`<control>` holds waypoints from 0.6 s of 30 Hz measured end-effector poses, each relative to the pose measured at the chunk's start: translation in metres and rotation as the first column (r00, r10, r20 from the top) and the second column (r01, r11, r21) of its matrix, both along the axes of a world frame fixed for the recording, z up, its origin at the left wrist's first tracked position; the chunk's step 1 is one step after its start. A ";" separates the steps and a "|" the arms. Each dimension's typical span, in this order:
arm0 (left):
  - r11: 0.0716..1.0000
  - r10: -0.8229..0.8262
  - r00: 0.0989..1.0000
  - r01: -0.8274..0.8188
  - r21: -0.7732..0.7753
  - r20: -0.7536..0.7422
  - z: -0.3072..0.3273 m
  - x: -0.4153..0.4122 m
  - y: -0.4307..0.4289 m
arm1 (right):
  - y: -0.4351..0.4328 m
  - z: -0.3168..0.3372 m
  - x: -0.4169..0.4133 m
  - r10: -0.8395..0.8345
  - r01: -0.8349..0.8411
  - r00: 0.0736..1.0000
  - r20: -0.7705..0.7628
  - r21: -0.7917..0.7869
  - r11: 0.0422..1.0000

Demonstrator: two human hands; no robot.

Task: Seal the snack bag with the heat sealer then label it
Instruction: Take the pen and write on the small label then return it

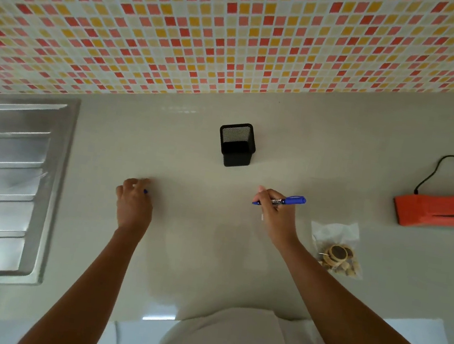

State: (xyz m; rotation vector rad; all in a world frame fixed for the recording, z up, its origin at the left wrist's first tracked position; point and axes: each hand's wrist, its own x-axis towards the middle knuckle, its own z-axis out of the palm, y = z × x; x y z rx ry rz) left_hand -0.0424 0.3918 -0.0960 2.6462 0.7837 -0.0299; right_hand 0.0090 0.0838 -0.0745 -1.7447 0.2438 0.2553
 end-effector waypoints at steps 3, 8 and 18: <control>1.000 -0.028 0.999 0.028 0.006 0.025 -0.004 0.002 0.008 | 0.001 0.005 0.002 0.002 -0.001 1.000 -0.004 0.012 1.000; 0.999 0.015 1.000 -0.015 0.035 0.010 -0.002 0.005 0.001 | 0.003 0.014 0.002 0.004 -0.003 1.000 -0.015 0.020 1.000; 0.838 -0.104 0.969 0.207 -0.504 0.225 0.053 0.037 -0.093 | 0.008 0.042 0.003 -0.041 0.040 0.999 0.007 0.066 0.997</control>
